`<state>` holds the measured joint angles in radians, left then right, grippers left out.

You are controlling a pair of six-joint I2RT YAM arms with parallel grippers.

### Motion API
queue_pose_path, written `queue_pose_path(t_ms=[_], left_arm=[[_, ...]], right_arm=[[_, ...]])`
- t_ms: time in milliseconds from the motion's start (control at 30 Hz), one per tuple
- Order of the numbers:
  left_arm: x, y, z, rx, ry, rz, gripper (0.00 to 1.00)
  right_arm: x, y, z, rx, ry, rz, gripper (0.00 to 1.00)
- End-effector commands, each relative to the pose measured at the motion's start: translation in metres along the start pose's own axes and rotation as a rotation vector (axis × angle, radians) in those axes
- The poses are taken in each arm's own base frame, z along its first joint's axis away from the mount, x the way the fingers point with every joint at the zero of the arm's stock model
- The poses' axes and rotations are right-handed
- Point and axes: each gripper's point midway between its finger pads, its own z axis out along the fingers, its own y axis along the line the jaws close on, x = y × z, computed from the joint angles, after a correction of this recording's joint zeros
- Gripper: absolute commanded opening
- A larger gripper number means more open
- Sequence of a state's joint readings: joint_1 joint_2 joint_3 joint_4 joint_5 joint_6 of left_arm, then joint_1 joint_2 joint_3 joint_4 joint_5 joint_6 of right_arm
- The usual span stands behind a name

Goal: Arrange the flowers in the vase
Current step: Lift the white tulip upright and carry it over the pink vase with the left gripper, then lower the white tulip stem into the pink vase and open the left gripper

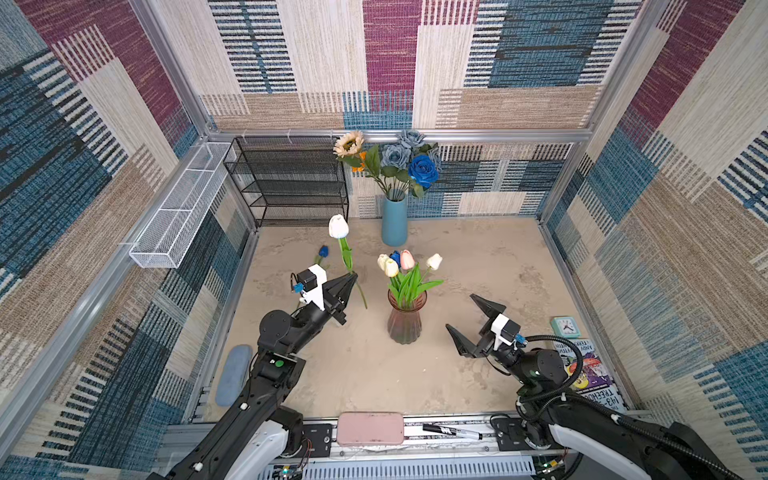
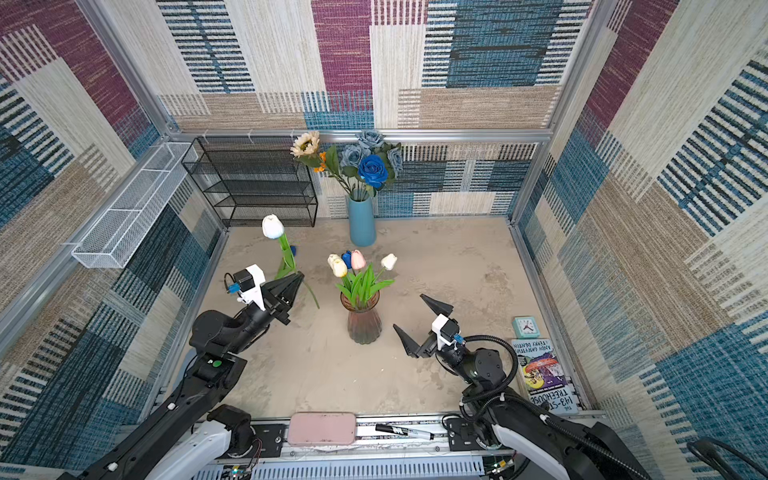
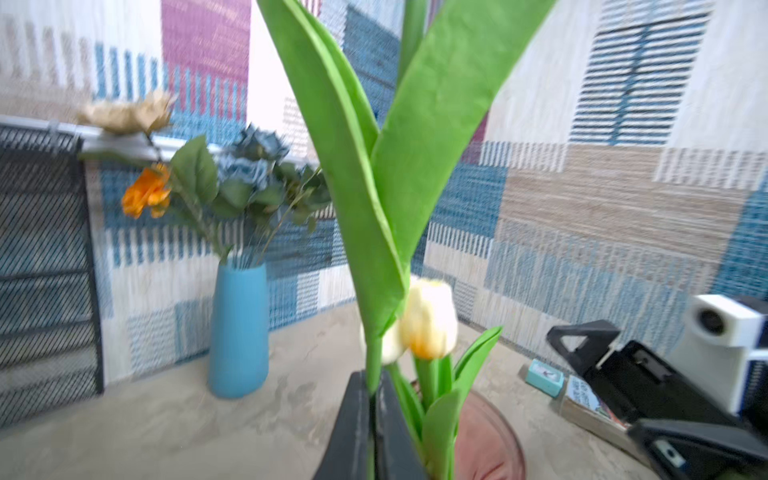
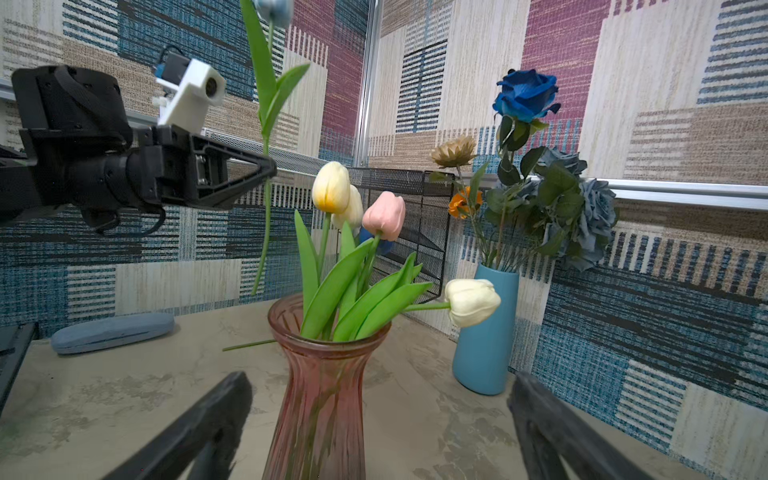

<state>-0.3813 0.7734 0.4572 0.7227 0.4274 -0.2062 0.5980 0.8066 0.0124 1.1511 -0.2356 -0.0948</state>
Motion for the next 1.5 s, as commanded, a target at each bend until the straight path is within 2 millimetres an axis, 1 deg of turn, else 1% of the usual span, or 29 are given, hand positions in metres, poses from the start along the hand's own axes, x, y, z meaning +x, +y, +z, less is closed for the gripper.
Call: queue_pose_path(t_ms=[0, 133, 233, 300, 533, 667, 833, 933, 1033, 1133, 1333, 1467], left_arm=[[-0.022, -0.033, 0.004, 0.136, -0.058, 0.071, 0.00], [-0.017, -0.056, 0.014, 0.194, -0.037, 0.092, 0.00], [-0.009, -0.066, 0.024, 0.208, -0.015, 0.110, 0.00], [-0.008, -0.068, 0.031, 0.211, -0.015, 0.116, 0.00], [-0.010, -0.062, 0.053, 0.189, -0.069, 0.110, 0.00], [-0.005, -0.061, 0.068, 0.208, -0.062, 0.096, 0.00], [0.002, -0.058, 0.076, 0.201, -0.060, 0.077, 0.00], [0.012, -0.056, 0.081, 0.200, -0.026, 0.068, 0.00], [0.025, -0.056, 0.082, 0.204, 0.018, 0.053, 0.00], [0.038, -0.057, 0.077, 0.199, 0.064, 0.037, 0.00], [0.054, -0.064, 0.068, 0.202, 0.131, 0.020, 0.00], [0.065, -0.063, 0.066, 0.184, 0.151, 0.013, 0.00]], right_arm=[[-0.009, 0.000, 0.000, 0.002, -0.034, -0.005, 1.00], [-0.012, -0.001, -0.001, 0.008, -0.042, -0.007, 1.00], [-0.012, -0.001, -0.001, 0.005, -0.046, -0.009, 1.00], [-0.013, 0.000, -0.002, 0.005, -0.048, -0.009, 1.00], [-0.012, -0.001, -0.002, 0.008, -0.045, -0.007, 1.00], [-0.013, -0.001, -0.002, 0.010, -0.048, -0.009, 1.00], [-0.013, -0.002, -0.003, 0.018, -0.048, -0.010, 1.00], [-0.014, -0.002, -0.003, 0.016, -0.050, -0.011, 1.00], [-0.014, -0.002, -0.003, 0.016, -0.049, -0.011, 1.00], [-0.014, -0.003, -0.003, 0.018, -0.048, -0.012, 1.00], [-0.012, -0.001, -0.001, 0.009, -0.043, -0.007, 1.00], [-0.011, -0.001, -0.001, 0.007, -0.041, -0.005, 1.00]])
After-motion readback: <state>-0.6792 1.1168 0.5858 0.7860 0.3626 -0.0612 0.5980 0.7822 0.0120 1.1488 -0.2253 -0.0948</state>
